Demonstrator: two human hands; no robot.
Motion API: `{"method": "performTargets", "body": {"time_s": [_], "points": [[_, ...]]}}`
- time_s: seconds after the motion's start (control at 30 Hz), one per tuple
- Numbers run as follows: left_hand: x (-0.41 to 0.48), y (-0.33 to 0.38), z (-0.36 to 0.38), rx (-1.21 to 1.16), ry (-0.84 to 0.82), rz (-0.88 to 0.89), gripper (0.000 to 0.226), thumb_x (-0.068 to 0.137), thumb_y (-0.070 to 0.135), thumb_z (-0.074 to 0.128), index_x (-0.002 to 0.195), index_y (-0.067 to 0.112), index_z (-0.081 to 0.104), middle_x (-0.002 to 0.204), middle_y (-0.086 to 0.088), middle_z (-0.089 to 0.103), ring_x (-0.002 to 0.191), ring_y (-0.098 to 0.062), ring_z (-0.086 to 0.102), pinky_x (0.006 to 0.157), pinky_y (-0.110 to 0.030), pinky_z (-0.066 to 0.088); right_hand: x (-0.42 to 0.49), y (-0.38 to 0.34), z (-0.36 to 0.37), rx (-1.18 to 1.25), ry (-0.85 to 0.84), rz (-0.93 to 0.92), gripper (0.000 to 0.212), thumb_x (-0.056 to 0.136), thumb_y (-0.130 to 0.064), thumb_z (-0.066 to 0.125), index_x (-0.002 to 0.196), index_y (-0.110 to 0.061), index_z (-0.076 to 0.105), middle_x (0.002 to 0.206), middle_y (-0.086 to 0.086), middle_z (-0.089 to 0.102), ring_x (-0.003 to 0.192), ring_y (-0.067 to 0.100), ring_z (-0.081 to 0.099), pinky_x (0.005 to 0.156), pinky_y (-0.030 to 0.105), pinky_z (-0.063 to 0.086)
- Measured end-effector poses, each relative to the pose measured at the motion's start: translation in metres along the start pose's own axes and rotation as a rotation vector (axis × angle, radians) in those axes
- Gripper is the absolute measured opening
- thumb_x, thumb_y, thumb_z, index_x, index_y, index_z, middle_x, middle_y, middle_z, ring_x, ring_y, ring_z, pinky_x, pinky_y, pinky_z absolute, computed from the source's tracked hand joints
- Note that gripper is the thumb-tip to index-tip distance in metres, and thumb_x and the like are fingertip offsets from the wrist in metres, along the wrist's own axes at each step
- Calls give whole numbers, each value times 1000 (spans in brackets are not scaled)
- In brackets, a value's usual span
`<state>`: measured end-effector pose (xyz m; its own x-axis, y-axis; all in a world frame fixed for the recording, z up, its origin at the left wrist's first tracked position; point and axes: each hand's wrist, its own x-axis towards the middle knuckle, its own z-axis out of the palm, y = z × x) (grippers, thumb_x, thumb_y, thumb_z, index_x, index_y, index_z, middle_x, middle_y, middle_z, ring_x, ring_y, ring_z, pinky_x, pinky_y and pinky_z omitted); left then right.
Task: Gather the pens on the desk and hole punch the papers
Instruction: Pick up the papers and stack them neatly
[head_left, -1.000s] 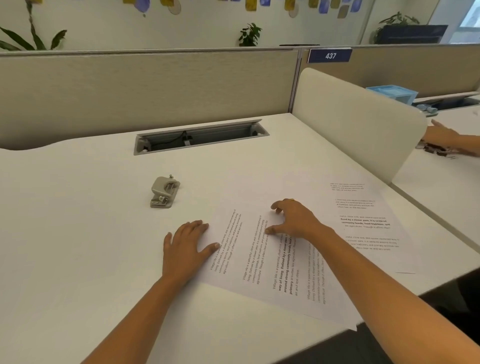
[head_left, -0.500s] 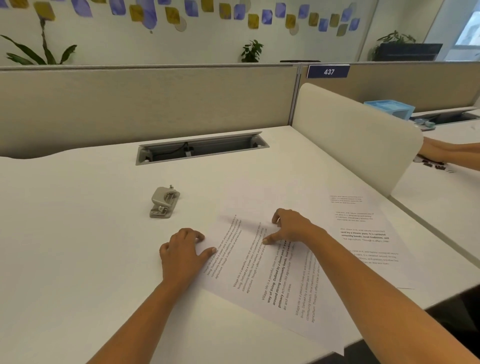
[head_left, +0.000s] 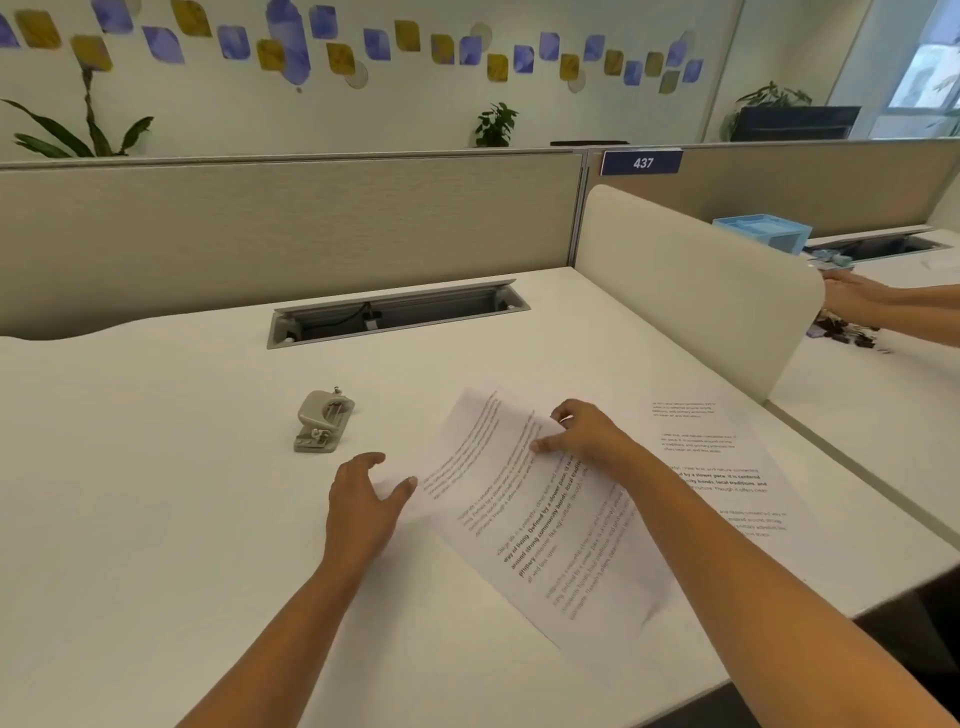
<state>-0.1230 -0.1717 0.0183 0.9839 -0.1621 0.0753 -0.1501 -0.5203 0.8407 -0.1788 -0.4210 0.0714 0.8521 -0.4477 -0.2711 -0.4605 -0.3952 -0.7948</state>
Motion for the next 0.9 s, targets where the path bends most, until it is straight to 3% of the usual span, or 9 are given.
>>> {"method": "performTargets", "body": {"time_s": [0.07, 0.13, 0.33, 0.4, 0.43, 0.5, 0.6, 0.77, 0.9], "points": [[-2, 8, 3, -195, -17, -67, 57, 81, 27, 69, 130, 14, 43, 131, -4, 49, 118, -21, 48, 95, -33, 40, -1, -4, -6, 227, -32, 36, 41, 73, -13, 78, 102, -12, 48, 99, 10, 66, 77, 27, 67, 67, 36, 58], [-4, 15, 5, -393, -47, -137, 58, 81, 29, 69, 130, 19, 40, 127, -2, 50, 110, -18, 51, 88, -31, 42, -3, -8, -8, 412, -75, 46, 48, 74, -11, 76, 113, -7, 49, 95, 14, 68, 78, 29, 69, 73, 43, 58], [3, 23, 11, -646, -212, -326, 68, 83, 33, 64, 139, 13, 31, 132, -8, 49, 116, -24, 51, 94, -34, 42, -7, -28, -10, 781, -169, -2, 54, 78, -10, 71, 126, 1, 48, 113, 20, 67, 93, 31, 68, 76, 40, 58], [4, 26, 11, -747, -353, -354, 61, 83, 35, 63, 134, 10, 42, 127, -8, 59, 112, -25, 58, 91, -35, 49, -7, -31, -10, 864, -173, -17, 52, 79, -9, 69, 127, 3, 49, 117, 21, 65, 95, 32, 66, 79, 41, 57], [3, 28, 11, -800, -410, -349, 53, 82, 35, 63, 128, 11, 51, 119, -5, 66, 103, -24, 64, 81, -32, 55, -6, -31, -11, 872, -158, -25, 52, 80, -9, 69, 127, 3, 50, 118, 21, 64, 95, 32, 65, 79, 41, 56], [3, 33, 10, -870, -443, -326, 36, 83, 25, 63, 117, 14, 59, 106, -2, 72, 89, -21, 70, 66, -30, 58, -6, -31, -12, 848, -91, -28, 54, 79, -9, 71, 126, 3, 49, 116, 21, 65, 89, 30, 66, 73, 38, 57], [7, 37, 7, -803, -351, -284, 31, 84, 5, 61, 114, 14, 59, 102, -4, 72, 88, -25, 70, 74, -38, 57, -2, -23, -13, 703, 57, 5, 50, 76, -21, 75, 117, -5, 51, 108, 13, 65, 81, 21, 64, 66, 32, 54], [13, 29, -5, -657, -220, -232, 37, 84, -1, 60, 118, 12, 55, 108, -11, 67, 90, -29, 67, 73, -36, 54, 6, 4, -16, 455, 240, 58, 33, 82, -28, 70, 103, -11, 50, 111, 10, 59, 92, 21, 57, 79, 30, 46], [15, 20, -10, -594, -171, -213, 37, 84, -2, 60, 119, 10, 54, 106, -15, 66, 84, -29, 66, 72, -36, 53, 4, 25, -22, -48, 347, 93, 37, 83, -23, 68, 113, -8, 53, 116, 9, 58, 101, 24, 56, 80, 31, 43]]}}
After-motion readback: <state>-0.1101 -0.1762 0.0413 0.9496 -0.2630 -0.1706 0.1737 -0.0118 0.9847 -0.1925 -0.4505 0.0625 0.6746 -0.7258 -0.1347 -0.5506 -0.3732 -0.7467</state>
